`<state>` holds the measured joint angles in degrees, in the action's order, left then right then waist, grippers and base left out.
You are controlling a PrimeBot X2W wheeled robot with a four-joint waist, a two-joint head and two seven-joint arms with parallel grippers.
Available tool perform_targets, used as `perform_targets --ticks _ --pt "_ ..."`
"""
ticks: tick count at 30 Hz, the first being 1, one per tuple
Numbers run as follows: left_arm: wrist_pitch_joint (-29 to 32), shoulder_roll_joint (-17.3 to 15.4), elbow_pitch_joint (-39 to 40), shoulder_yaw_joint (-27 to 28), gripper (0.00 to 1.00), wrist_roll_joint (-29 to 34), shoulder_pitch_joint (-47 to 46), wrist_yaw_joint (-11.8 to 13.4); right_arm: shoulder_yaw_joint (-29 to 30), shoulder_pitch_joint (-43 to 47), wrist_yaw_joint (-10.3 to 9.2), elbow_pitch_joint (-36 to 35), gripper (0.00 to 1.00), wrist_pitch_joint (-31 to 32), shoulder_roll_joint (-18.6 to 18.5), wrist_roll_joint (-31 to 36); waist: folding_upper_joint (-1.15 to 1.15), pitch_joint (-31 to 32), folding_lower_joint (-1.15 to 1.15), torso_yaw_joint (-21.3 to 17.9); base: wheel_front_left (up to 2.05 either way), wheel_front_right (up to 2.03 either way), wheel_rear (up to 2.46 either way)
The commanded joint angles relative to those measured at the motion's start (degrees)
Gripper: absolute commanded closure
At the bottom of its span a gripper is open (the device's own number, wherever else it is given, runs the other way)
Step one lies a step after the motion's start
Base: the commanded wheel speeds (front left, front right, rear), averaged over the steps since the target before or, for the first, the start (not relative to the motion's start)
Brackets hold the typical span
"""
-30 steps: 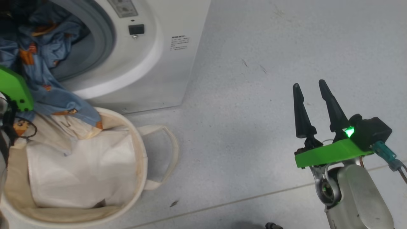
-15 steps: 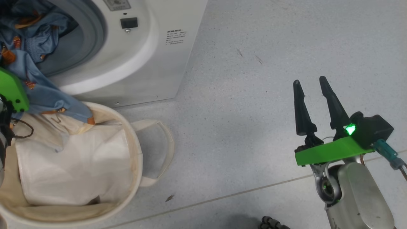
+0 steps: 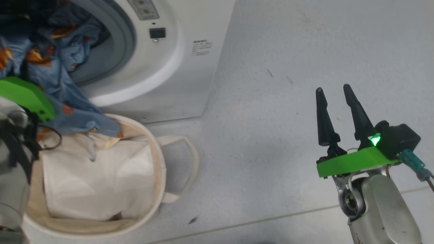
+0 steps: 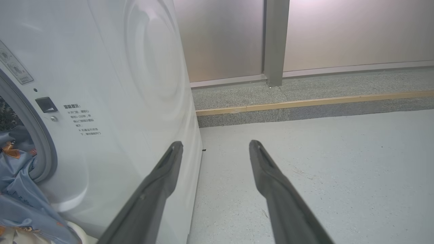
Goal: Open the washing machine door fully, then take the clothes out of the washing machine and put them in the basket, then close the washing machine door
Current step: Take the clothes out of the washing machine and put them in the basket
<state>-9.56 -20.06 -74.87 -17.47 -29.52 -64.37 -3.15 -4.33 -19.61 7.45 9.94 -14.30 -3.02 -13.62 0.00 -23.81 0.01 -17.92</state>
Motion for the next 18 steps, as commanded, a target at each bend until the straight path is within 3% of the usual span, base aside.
perform_targets --ticks 1,10,18 --pt "-1.1 -2.0 0.9 1.3 1.00 -0.5 0.0 -0.4 -0.7 0.7 0.03 -1.5 0.00 -0.7 0.1 0.5 0.00 1.5 0.00 1.2 0.00 0.00 0.00" --pt "-5.3 1.4 4.0 2.2 1.00 -2.1 5.7 -2.7 -0.7 2.6 0.03 0.3 0.00 -0.7 -0.7 0.4 0.00 7.9 0.00 5.5 0.00 0.00 0.00" --pt "-5.4 2.9 21.0 6.2 1.00 0.3 15.4 -0.7 -0.3 5.1 0.03 1.2 0.00 -0.7 -1.2 0.3 0.00 12.4 0.00 8.6 0.00 0.00 0.00"
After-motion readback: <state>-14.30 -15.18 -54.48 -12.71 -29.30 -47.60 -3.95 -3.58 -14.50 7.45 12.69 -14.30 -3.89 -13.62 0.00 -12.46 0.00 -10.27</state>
